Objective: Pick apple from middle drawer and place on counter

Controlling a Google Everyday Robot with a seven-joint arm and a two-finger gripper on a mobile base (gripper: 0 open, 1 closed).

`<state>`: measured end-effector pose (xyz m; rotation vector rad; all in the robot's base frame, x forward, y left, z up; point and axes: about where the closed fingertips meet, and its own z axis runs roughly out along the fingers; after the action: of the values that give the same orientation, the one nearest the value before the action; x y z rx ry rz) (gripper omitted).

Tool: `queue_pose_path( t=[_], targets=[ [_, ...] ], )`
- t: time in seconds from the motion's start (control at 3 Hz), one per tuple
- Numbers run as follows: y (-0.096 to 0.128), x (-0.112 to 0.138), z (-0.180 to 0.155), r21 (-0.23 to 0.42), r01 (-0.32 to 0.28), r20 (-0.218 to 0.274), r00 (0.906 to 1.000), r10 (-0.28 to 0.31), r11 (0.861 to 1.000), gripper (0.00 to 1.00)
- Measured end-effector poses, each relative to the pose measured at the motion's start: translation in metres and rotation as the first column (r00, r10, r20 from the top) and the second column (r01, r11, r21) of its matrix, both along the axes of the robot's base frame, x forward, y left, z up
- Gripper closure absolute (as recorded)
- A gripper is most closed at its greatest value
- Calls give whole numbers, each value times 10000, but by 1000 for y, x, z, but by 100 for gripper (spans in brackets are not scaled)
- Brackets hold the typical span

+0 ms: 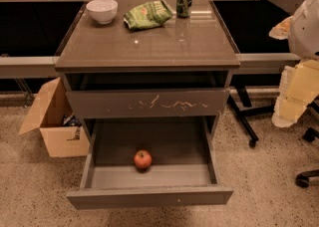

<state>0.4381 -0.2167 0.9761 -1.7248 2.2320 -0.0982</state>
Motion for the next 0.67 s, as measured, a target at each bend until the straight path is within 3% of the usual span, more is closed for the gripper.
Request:
queue_pose_path(
  t=[0.33,0.67],
  targets=[
    [1,1,1,46,-24,93,10000,23,10000,0],
    [6,9,-12,700,-119,179,9998,106,9975,0]
  ],
)
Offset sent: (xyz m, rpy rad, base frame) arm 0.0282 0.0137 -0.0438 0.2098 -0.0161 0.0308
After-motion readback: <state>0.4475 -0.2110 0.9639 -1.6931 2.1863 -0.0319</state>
